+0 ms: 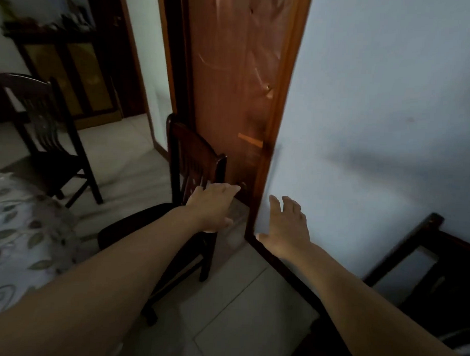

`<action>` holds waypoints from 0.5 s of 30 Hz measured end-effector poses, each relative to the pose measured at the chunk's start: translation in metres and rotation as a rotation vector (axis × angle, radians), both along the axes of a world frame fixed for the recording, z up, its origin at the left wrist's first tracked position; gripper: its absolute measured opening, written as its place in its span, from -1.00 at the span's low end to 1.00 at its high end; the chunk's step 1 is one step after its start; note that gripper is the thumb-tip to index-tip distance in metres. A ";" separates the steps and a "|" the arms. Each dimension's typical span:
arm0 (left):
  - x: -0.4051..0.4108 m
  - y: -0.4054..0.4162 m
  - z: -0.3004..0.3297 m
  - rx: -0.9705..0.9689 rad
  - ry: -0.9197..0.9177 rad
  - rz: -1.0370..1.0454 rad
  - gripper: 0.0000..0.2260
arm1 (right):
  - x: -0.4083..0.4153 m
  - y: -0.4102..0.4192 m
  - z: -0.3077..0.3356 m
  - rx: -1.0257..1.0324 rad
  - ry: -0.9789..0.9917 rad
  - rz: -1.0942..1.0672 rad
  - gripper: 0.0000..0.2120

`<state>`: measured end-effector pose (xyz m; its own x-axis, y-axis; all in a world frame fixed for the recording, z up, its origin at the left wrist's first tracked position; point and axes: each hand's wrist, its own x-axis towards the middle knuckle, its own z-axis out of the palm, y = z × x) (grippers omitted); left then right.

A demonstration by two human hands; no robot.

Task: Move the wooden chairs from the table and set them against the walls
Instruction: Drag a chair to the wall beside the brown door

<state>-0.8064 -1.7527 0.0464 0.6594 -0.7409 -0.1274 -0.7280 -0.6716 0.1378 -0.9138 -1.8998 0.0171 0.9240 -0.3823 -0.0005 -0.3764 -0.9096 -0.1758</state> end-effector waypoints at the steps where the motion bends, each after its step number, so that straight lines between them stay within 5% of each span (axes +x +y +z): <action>1: 0.008 0.014 -0.001 -0.007 0.008 0.015 -0.25 | 0.010 0.012 0.002 -0.005 -0.001 0.011 -0.15; 15: 0.148 0.071 -0.014 0.022 -0.013 0.141 -0.31 | 0.183 0.059 0.007 0.005 0.022 0.138 -0.09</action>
<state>-0.6586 -1.6819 0.0326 0.7583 -0.6382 -0.1329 -0.6281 -0.7699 0.1132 -0.7312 -1.8406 0.0245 0.9676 -0.2515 -0.0233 -0.2516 -0.9522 -0.1735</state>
